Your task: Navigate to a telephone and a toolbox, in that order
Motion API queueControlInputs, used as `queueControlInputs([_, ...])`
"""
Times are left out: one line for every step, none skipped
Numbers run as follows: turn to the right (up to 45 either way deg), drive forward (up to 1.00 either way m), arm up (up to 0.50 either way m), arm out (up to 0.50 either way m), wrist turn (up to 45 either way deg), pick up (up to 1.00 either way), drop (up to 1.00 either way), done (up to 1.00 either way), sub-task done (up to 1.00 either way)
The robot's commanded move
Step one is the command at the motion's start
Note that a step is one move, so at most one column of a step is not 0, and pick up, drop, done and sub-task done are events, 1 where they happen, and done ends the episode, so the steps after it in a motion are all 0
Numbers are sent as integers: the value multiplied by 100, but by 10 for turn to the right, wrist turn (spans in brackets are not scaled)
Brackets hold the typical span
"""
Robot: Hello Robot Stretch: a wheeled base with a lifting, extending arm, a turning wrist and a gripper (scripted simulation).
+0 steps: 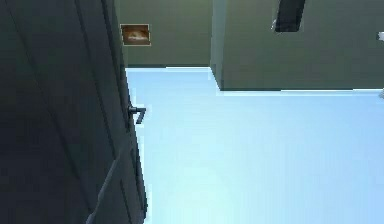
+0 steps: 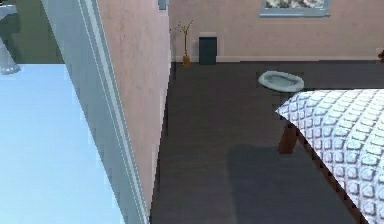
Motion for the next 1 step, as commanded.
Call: queueControlInputs([90, 0, 0, 0, 0, 0, 0, 0, 0])
